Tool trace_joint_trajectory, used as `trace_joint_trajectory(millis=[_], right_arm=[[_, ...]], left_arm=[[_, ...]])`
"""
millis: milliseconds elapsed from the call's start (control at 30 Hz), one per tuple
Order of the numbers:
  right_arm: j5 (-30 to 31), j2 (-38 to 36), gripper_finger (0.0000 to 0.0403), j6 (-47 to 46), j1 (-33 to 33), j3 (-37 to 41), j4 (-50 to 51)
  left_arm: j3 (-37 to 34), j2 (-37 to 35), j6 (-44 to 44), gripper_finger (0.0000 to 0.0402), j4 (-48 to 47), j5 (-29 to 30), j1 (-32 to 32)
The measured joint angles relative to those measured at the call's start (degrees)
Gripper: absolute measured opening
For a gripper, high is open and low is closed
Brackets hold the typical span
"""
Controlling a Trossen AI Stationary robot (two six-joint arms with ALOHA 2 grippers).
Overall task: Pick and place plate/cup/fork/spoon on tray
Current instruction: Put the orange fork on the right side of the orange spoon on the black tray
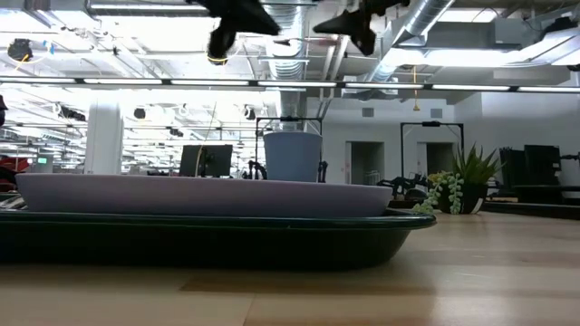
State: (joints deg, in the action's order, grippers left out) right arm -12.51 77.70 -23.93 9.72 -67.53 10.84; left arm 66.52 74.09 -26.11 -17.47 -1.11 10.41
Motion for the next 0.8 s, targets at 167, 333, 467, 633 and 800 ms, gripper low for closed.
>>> trace_joint_trajectory(millis=[167, 333, 467, 633, 800], right_arm=[[0.04, -4.04, 0.0246, -0.05, -0.04, -0.02, 6.25], [2.05, -8.16, 0.0238, -0.04, -0.95, -0.02, 8.99], [4.19, -9.45, 0.0233, 0.28, -2.03, 0.0, 9.13], [5.11, -9.33, 0.0232, 0.36, -3.04, 0.0, 9.56], [5.18, -7.74, 0.0232, -0.23, -3.78, 0.17, 9.81]], left_arm=[[0.0, -5.69, 0.24, 0.0, -10.87, -4.36, -0.08], [-2.11, -13.47, -0.05, 0.0, -25.35, -6.61, -2.89], [-8.48, -19.0, -2.61, 0.0, -28.79, -10.87, -6.35], [-18.03, -24.46, -6.77, 0.0, -27.91, -12.3, -9.37], [-26.54, -29.26, -5.9, 0.0, -22.41, -12.72, -10.32]])
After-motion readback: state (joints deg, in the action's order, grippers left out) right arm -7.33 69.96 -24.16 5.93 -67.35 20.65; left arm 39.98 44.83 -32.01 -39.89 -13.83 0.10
